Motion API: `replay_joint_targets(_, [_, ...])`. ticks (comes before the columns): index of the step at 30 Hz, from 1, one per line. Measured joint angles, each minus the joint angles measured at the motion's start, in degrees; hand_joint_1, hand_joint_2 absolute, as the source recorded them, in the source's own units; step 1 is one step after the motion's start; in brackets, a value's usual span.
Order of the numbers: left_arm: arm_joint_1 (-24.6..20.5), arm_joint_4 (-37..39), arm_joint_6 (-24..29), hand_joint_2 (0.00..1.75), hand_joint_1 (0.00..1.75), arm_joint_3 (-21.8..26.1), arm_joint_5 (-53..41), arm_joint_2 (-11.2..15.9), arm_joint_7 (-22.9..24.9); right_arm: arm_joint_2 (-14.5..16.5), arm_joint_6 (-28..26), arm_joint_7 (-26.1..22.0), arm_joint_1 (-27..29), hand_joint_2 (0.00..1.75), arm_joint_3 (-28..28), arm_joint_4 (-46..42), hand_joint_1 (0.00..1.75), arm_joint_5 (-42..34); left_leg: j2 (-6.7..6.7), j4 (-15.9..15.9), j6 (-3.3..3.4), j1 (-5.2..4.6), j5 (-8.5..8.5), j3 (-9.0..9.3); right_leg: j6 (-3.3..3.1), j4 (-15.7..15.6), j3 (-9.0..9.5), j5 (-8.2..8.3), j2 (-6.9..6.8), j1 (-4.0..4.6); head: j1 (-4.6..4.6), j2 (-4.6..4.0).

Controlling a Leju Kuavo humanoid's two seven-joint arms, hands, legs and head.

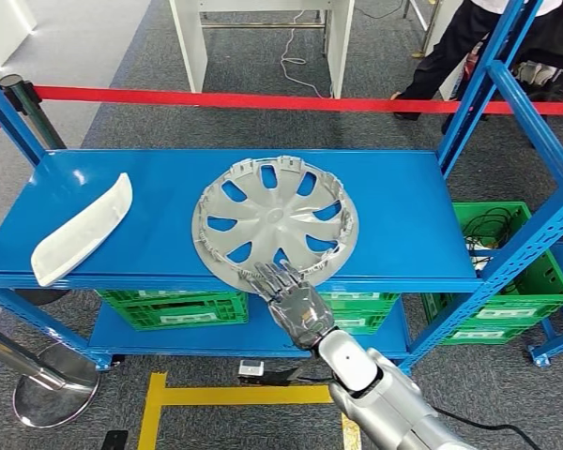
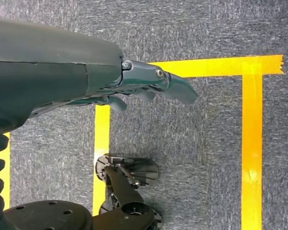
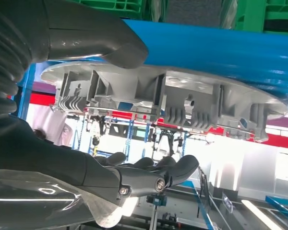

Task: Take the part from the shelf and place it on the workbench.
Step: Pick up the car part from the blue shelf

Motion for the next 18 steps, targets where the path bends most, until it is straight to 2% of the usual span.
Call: replay_joint_targets(18, [-0.2,0.0,0.0,1.75,0.00,-0.1,-0.5,0.0,0.2,1.6,2.1,1.0,-3.2,1.75,-0.2,6.2,0.00,-0.9,0.00,0.0,0.00,0.00,0.00,0.00,0.00,0.0,0.00,0.00,0.00,0.00,0.00,0.00])
